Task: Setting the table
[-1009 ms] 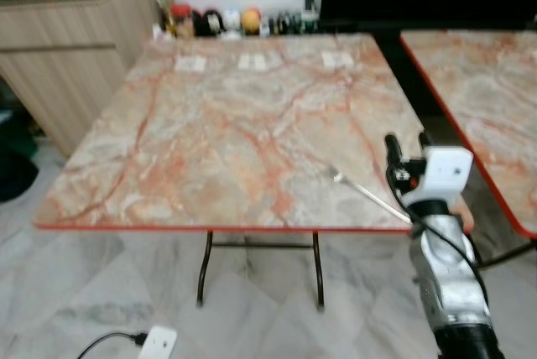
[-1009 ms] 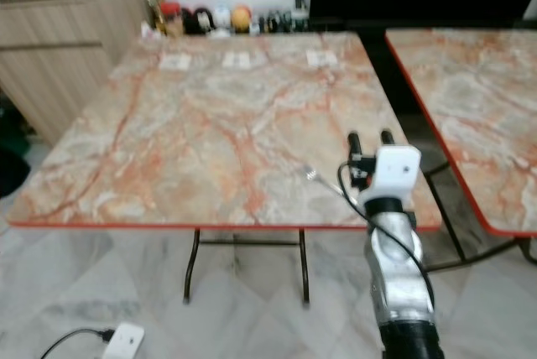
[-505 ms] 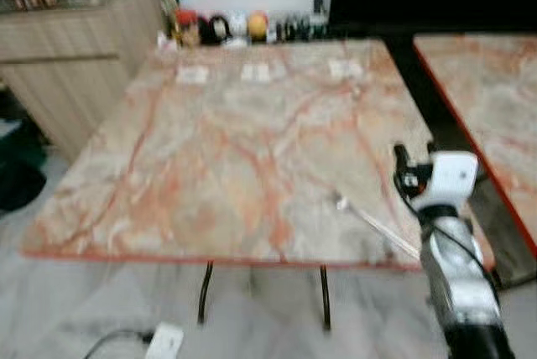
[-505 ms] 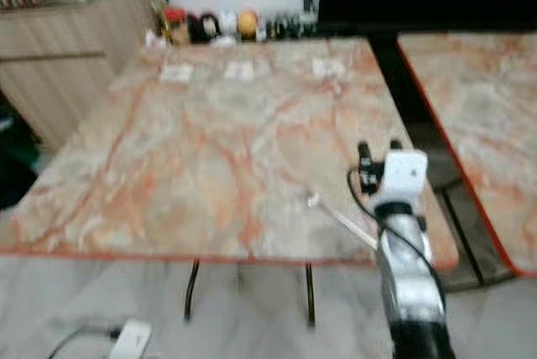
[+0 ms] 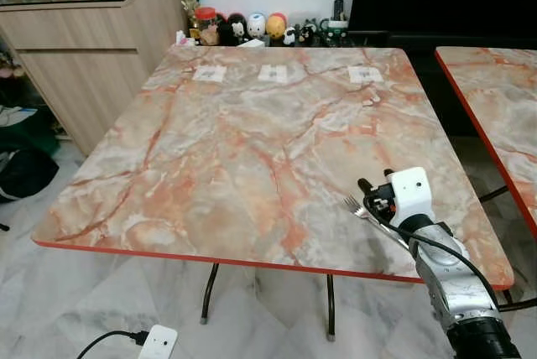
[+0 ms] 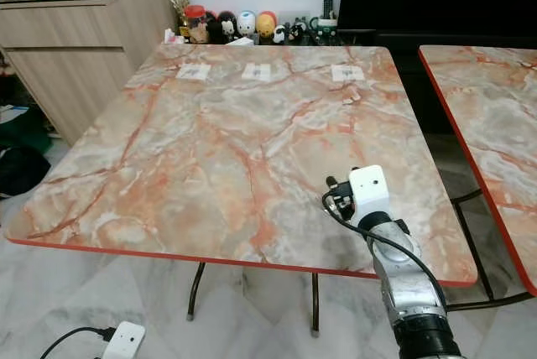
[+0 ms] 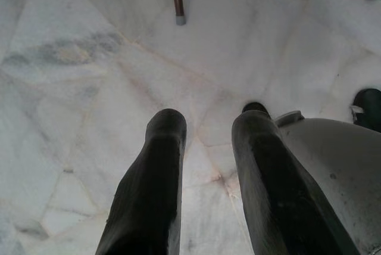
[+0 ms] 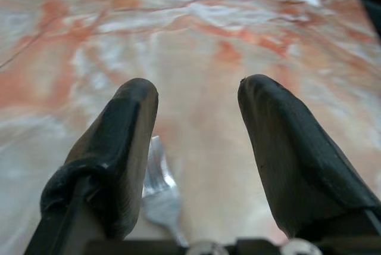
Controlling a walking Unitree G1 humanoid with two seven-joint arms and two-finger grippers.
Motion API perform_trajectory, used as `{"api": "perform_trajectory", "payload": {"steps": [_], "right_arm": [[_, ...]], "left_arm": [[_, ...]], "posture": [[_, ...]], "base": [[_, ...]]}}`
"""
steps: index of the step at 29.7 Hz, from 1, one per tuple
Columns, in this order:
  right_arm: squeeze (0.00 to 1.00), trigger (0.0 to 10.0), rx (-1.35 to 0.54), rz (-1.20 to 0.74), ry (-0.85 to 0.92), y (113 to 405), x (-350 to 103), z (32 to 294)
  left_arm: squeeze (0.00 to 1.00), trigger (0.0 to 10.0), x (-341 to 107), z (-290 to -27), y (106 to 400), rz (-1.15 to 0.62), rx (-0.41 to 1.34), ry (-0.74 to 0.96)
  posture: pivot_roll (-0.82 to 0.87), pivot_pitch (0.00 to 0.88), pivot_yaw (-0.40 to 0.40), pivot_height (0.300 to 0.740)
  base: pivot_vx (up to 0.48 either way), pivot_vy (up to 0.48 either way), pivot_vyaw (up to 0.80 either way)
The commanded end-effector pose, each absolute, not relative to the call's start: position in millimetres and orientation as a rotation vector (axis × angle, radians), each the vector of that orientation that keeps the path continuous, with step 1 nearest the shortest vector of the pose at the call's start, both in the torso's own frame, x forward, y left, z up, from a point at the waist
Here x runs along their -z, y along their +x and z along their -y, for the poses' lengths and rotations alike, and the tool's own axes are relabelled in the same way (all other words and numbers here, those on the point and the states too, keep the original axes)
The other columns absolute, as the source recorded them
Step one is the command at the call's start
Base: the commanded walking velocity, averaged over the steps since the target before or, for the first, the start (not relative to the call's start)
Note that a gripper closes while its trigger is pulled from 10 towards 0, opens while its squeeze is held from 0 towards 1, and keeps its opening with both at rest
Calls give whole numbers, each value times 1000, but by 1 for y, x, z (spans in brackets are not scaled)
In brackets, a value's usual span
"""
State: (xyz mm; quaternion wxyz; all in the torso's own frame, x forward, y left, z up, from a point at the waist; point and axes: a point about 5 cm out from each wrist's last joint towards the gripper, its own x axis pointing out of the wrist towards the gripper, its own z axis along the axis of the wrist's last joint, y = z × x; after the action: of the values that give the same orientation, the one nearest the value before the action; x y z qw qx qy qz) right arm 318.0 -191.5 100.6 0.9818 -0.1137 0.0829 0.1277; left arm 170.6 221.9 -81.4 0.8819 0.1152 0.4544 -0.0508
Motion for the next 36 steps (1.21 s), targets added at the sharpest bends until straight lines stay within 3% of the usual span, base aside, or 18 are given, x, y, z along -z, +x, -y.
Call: {"api": "perform_trajectory", "payload": {"steps": [1,8,12,20,36], "right_arm": [[0,10000,-305,-158,-217,316,-107,195],[0,10000,-403,-154,-179,304,-114,211],[0,10000,-486,-186,-206,287,-119,236],[0,10000,-496,-399,-249,269,-97,269],[0,10000,-501,-435,-173,283,-86,256]], "left_arm": [[0,10000,84,-223,166,-964,97,234],[0,10000,84,-224,165,-968,101,242],[0,10000,84,-224,164,-968,107,248],[0,10000,84,-224,165,-966,116,250],[0,10000,82,-225,168,-968,116,255]], "posture": [[11,0,29,740],[12,0,32,740],[1,0,35,740],[-9,0,42,740],[6,14,51,740]], "base": [[0,0,0],[0,0,0],[0,0,0],[0,0,0],[0,0,0]]}}
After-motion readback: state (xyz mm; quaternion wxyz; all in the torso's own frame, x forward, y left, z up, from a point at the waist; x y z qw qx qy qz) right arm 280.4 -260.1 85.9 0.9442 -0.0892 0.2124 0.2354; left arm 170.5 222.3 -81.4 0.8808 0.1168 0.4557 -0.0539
